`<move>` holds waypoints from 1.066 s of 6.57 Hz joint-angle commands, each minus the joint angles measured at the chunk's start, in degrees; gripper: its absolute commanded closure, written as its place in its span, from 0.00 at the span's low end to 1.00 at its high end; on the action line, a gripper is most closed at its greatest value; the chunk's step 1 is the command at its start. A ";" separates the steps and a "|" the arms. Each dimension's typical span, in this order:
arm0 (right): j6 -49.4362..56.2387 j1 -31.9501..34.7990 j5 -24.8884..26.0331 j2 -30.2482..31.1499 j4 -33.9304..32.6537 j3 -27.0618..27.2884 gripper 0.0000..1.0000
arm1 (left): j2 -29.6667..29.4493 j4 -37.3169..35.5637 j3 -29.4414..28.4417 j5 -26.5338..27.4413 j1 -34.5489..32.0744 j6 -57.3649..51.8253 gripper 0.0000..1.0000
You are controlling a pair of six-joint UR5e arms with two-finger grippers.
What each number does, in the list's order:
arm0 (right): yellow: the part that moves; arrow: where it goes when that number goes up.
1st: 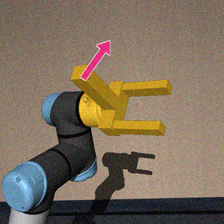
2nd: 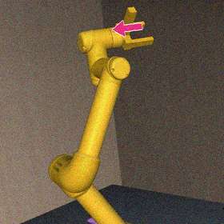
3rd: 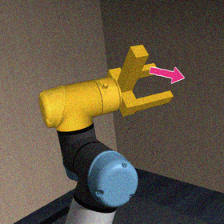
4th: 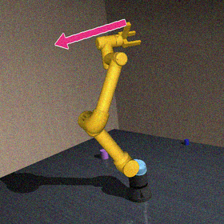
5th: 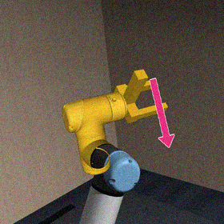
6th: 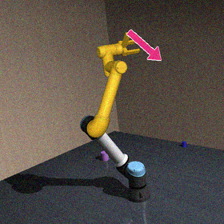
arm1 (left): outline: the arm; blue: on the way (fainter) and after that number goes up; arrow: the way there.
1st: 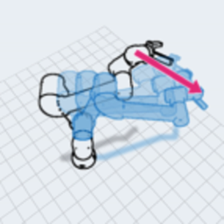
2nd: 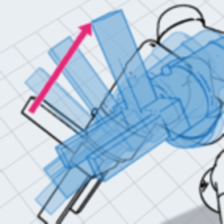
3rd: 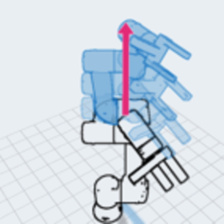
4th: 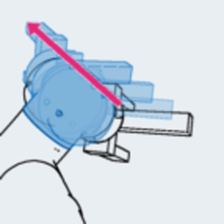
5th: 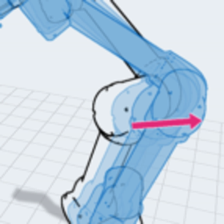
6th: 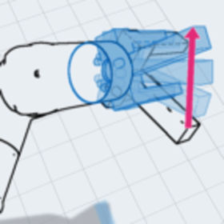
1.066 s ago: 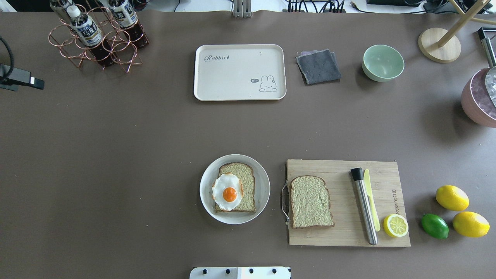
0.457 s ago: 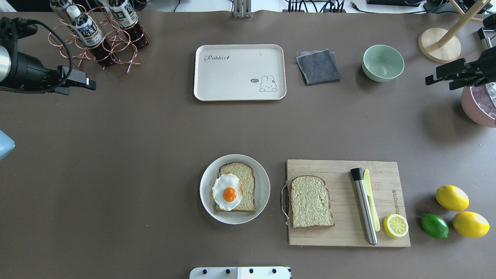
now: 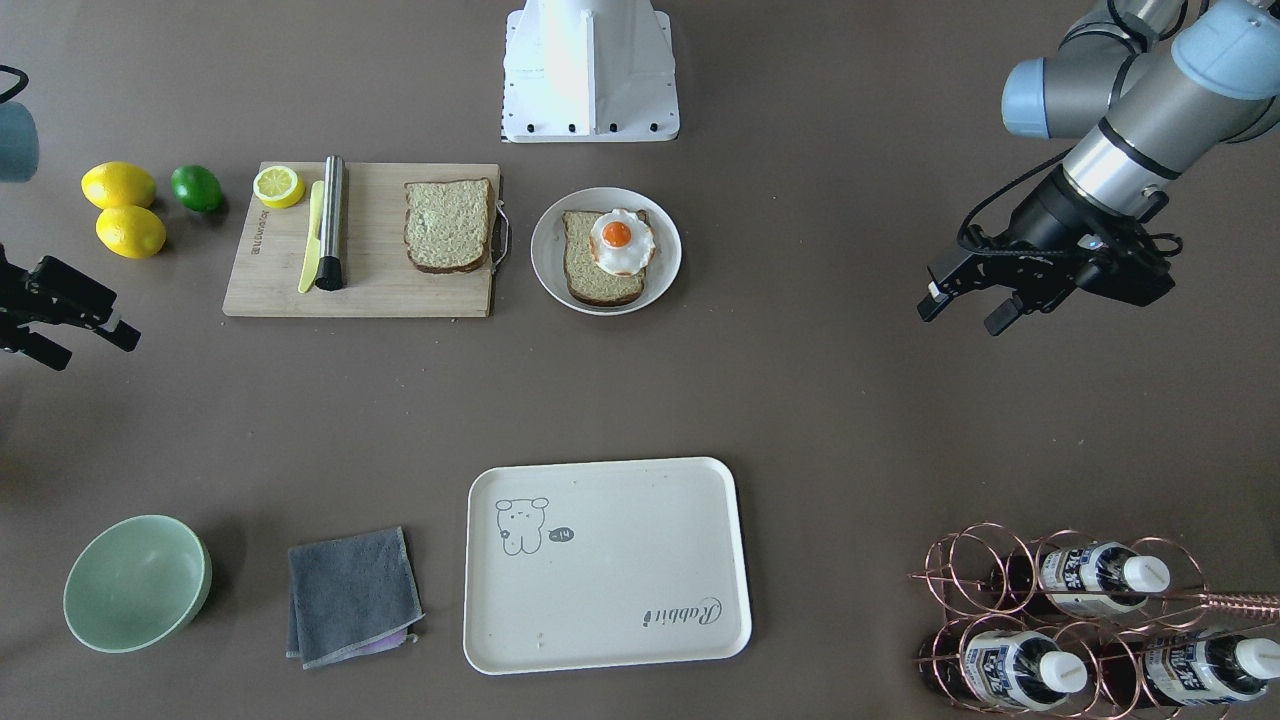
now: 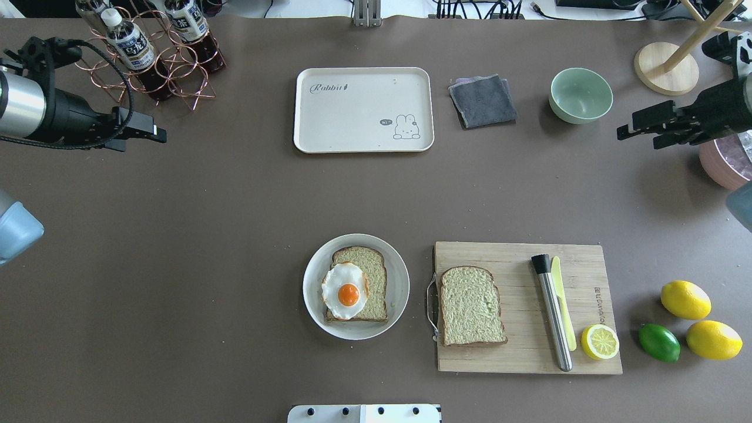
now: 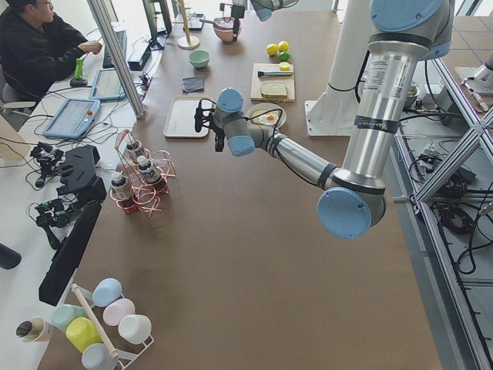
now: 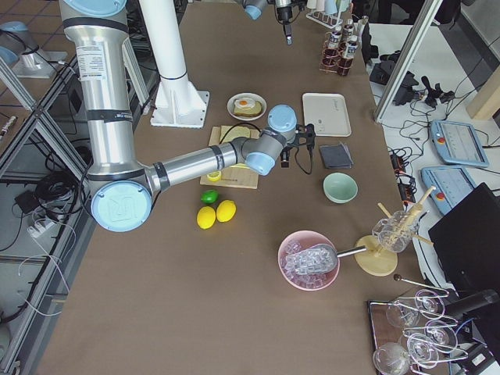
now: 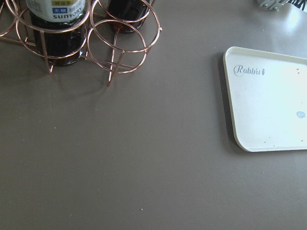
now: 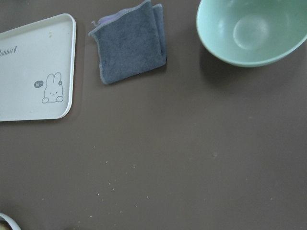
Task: Make sandwich and place on tray
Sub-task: 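Move the right gripper toward the cutting-board bread while the left arm advances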
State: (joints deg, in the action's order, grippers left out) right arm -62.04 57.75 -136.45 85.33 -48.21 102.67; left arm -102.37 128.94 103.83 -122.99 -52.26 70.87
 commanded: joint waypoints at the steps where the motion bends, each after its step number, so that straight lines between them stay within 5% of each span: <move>1: -6.67 -9.89 6.85 3.42 0.04 6.98 0.00 | -0.28 0.00 0.40 0.73 0.93 0.85 0.03; 4: -13.27 -24.74 21.16 3.71 -0.04 10.44 0.00 | -0.28 0.00 0.40 0.73 0.93 0.84 0.03; 7: -15.37 -28.82 24.02 3.62 0.04 10.36 0.00 | 0.16 0.00 0.93 0.73 0.93 0.84 0.03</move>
State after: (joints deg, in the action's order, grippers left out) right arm -75.91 30.63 -113.92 89.01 -48.19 113.02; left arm -102.36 128.94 104.56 -122.24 -51.35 71.72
